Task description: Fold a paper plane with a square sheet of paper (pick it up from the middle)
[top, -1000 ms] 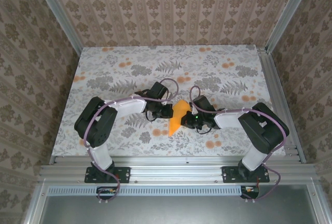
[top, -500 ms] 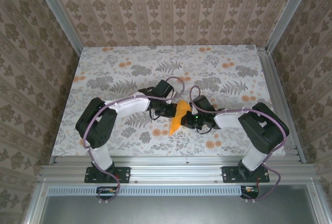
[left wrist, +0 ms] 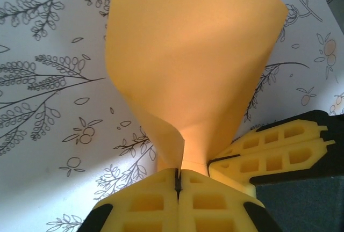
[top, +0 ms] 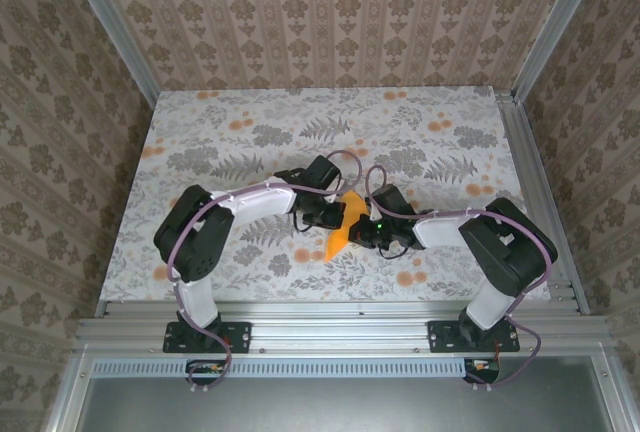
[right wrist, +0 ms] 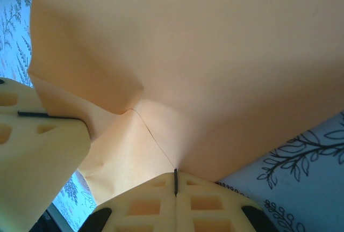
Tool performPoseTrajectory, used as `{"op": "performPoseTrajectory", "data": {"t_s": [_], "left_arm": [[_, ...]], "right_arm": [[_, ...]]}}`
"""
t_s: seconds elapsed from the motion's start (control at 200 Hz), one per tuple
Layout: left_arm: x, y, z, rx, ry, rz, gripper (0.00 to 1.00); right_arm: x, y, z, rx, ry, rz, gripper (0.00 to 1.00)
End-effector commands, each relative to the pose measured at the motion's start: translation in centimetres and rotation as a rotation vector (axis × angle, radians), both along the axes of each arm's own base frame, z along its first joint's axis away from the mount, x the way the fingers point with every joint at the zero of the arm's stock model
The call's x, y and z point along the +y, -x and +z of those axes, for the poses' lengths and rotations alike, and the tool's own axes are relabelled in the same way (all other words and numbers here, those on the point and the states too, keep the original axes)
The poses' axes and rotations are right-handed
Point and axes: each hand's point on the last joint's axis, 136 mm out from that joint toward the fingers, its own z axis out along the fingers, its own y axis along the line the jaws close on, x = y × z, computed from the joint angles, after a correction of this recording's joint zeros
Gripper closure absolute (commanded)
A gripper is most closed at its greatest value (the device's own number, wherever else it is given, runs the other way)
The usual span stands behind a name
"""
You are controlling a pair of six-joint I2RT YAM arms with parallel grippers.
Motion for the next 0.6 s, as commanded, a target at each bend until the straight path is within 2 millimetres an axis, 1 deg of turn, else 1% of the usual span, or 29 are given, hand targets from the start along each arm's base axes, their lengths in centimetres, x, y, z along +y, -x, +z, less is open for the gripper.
{"op": "performPoseTrajectory", "data": {"t_s": [0.0, 0.195, 0.235, 0.39, 0.595], "left_arm": [[-0.9, 0.3, 0.3, 0.017, 0.024, -0.028, 0.96], [-2.8, -0.1, 0.7, 0.047, 0.124, 0.005, 0.97], [-3.1, 0.0, 0.6, 0.056, 0.133, 0.005, 0.97], [-3.1, 0.2, 0.0, 0.073, 0.129, 0.007, 0.97], [-3.0, 0.5, -0.1, 0.085, 0.136, 0.01, 0.96]], "right_arm": [[-1.4, 1.0, -2.2, 0.044, 0.065, -0.022, 0.99], [-1.3, 1.0, -2.1, 0.037, 0.06, -0.022, 0.99], [-1.3, 1.0, -2.1, 0.035, 0.06, -0.021, 0.99], [-1.5, 1.0, -2.0, 0.027, 0.062, -0.024, 0.99], [-1.6, 1.0, -1.9, 0.017, 0.059, -0.026, 0.99]]}}
